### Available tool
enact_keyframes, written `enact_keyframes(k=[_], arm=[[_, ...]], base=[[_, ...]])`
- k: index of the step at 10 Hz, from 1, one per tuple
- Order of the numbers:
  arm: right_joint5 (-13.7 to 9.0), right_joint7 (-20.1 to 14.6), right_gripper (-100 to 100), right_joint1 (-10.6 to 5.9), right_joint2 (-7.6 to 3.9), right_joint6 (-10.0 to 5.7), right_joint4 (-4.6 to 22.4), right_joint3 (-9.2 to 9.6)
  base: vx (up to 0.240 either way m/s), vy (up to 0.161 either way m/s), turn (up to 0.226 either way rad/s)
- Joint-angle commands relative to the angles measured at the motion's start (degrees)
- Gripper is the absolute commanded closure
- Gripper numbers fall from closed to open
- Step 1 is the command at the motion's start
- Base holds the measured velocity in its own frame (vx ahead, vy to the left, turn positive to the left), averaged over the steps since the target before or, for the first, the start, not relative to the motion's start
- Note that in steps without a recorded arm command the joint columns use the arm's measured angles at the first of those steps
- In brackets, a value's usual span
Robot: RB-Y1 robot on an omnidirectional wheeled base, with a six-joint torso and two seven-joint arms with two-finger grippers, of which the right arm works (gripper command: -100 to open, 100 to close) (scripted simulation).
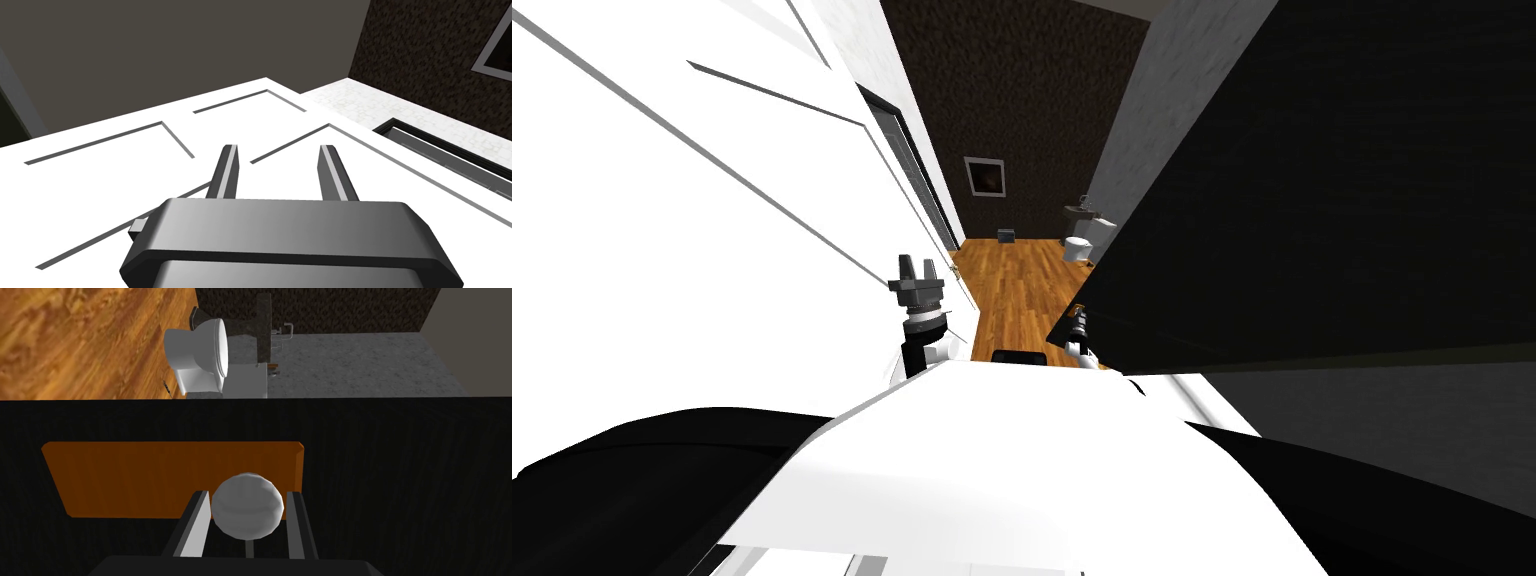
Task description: Push the door open
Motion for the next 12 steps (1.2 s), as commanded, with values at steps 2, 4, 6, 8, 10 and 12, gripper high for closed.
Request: enact_keyframes(k=[2,4,6,8,10,12], arm=[[-0.02,-0.04,100,0.0,0.01,-0.07,-0.03,-0.01],[-0.57,0.29,100,0.17,-0.21,0.05,0.2,-0.82],[-1.05,0.54,100,0.24,-0.43,0.05,0.31,-1.53],[-1.66,0.86,100,0.33,-0.72,0.05,0.44,-2.41],[-2.36,1.22,100,0.43,-1.05,0.05,0.59,-3.44],[-2.36,1.22,100,0.43,-1.05,0.05,0.59,-3.44]], base=[[-0.004,0.002,-0.001],[0.15,-0.001,-0.032],[0.177,0.005,-0.03],[0.178,-0.013,-0.026],[0.202,-0.005,-0.035],[0.097,-0.004,-0.018]])
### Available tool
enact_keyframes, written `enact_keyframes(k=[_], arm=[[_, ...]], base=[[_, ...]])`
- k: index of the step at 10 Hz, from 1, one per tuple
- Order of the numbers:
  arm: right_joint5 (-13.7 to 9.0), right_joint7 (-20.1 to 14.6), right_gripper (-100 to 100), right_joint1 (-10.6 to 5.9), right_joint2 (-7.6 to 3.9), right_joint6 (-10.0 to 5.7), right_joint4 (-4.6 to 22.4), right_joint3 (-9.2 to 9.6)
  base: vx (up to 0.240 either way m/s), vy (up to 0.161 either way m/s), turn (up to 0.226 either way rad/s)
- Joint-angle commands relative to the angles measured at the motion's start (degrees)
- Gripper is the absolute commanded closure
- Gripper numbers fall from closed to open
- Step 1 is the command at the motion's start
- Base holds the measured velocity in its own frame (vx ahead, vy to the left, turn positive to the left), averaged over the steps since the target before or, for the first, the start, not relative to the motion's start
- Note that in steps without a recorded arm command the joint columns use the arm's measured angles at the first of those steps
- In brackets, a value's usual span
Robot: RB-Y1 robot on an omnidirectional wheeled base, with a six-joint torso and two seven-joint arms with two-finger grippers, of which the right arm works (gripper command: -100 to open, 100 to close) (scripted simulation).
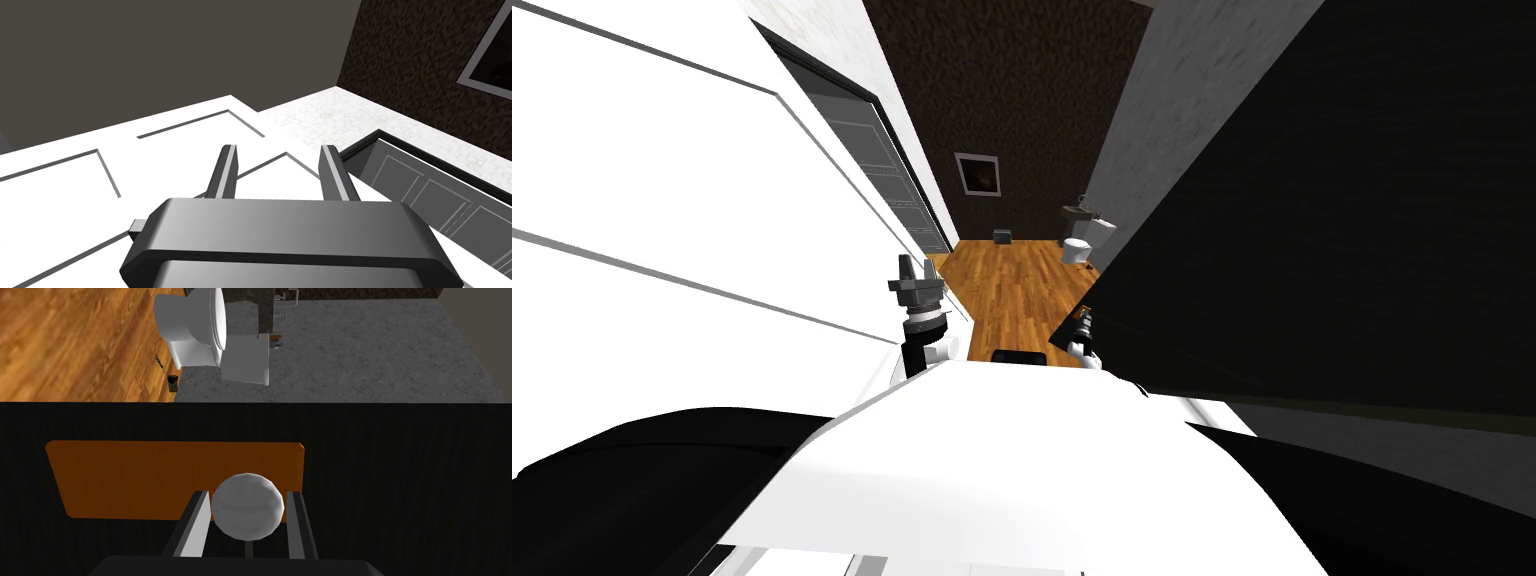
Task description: Push the door open
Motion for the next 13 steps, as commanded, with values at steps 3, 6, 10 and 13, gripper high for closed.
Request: enact_keyframes(k=[3,6,10,13], arm=[[-1.47,0.52,100,0.06,-0.99,-0.59,1.31,-2.17],[-2.31,0.95,100,0.18,-1.38,-0.59,1.5,-3.4],[-3.58,1.62,100,0.37,-1.98,-0.58,1.84,-5.27],[-4.99,2.35,100,0.57,-2.64,-0.58,2.09,-7.34]], base=[[0.171,0.006,-0.045],[0.164,-0.014,-0.032],[0.158,0.006,-0.041],[0.169,0.003,-0.042]])
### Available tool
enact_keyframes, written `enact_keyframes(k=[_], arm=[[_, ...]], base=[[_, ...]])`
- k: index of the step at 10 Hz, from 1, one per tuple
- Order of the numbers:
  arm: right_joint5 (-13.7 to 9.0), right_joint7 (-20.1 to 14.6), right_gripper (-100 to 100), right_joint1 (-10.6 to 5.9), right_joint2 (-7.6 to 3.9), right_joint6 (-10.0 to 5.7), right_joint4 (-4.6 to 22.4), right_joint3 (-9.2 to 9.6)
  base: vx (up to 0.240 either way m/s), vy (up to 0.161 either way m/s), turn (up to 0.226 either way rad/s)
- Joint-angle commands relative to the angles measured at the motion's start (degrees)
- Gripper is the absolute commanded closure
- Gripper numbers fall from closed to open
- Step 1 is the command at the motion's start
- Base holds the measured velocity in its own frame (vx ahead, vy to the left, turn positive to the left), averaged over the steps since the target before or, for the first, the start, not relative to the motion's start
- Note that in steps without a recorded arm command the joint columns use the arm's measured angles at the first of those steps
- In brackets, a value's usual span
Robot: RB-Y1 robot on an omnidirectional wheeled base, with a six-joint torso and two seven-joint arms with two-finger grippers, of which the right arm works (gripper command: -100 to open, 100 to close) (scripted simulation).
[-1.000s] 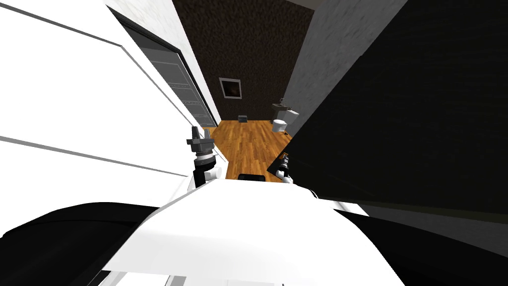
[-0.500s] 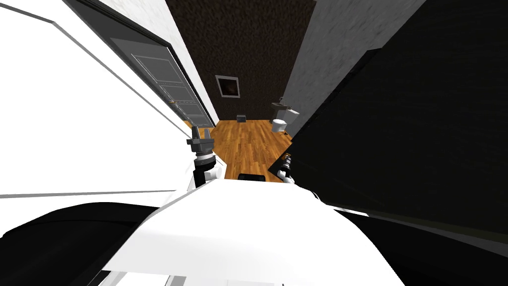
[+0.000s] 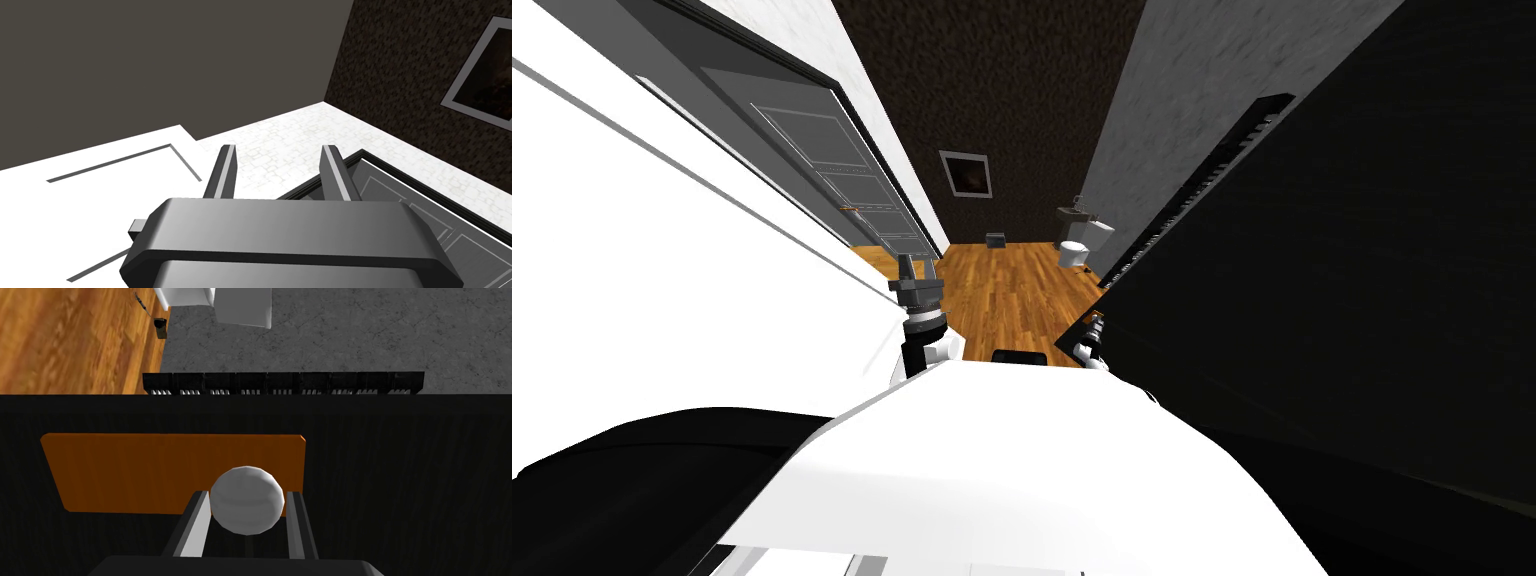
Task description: Push the door open
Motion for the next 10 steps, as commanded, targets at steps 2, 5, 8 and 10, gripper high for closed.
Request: enact_keyframes(k=[2,5,8,10], arm=[[-1.2,0.2,100,-0.12,-1.39,-0.97,1.63,-1.84],[-1.2,0.2,100,-0.12,-1.39,-0.97,1.63,-1.84],[-2.0,0.62,100,0.0,-1.76,-0.97,2.59,-3.01],[-2.51,0.89,100,0.07,-2.0,-0.97,1.92,-3.75]], base=[[0.22,-0.009,-0.067],[0.07,-0.006,-0.012],[0.119,0.016,-0.038],[0.089,0.0,-0.022]])
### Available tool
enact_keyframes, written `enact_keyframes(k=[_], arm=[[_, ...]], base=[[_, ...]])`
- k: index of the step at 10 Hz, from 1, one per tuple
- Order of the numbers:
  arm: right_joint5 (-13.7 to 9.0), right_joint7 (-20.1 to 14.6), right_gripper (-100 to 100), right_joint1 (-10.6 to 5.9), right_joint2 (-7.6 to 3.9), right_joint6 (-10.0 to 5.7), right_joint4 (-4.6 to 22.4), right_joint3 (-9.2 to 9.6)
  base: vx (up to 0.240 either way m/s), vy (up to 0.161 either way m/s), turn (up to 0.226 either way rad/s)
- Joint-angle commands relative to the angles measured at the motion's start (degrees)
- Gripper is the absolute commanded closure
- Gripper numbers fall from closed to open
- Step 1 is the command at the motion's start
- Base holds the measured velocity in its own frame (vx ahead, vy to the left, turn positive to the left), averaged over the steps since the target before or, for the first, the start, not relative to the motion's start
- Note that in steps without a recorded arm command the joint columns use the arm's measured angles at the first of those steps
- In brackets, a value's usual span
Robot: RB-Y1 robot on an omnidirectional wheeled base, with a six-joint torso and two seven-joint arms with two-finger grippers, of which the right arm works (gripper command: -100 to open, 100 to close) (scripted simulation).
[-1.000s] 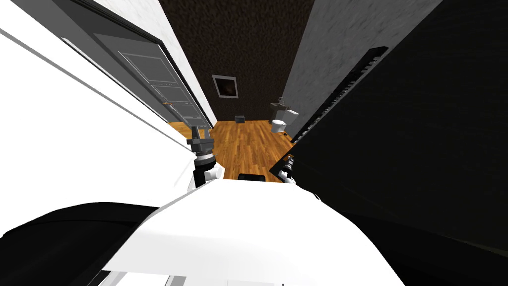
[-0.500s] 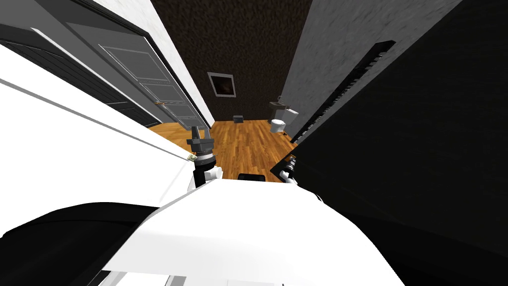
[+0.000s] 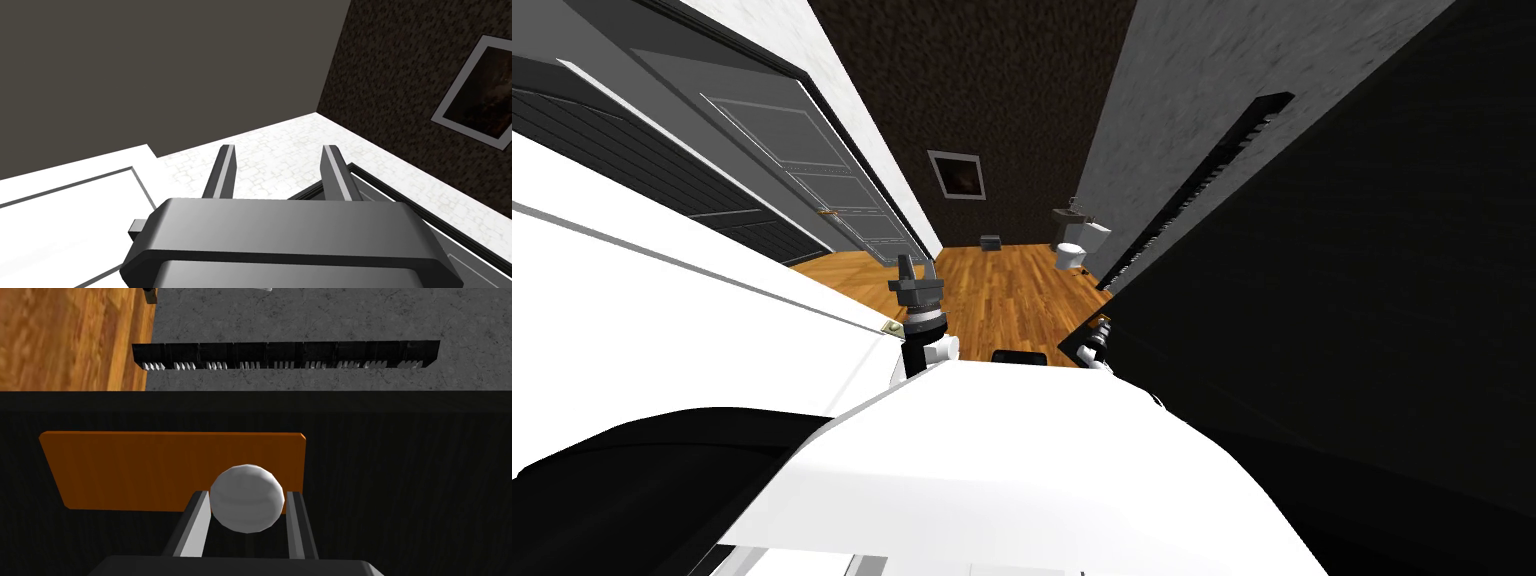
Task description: Push the door open
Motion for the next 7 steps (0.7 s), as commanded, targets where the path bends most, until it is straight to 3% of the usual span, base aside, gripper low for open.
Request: enact_keyframes(k=[1,5,7], arm=[[-0.6,0.23,100,-0.1,-0.75,-0.29,0.07,-0.95],[-0.94,0.12,100,-0.03,-1.01,-0.63,0.79,-1.43],[-2.1,0.88,100,0.24,-1.41,-0.68,0.73,-3.04]], base=[[0.208,0.016,-0.053],[0.124,-0.005,-0.032],[0.176,-0.036,-0.044]])
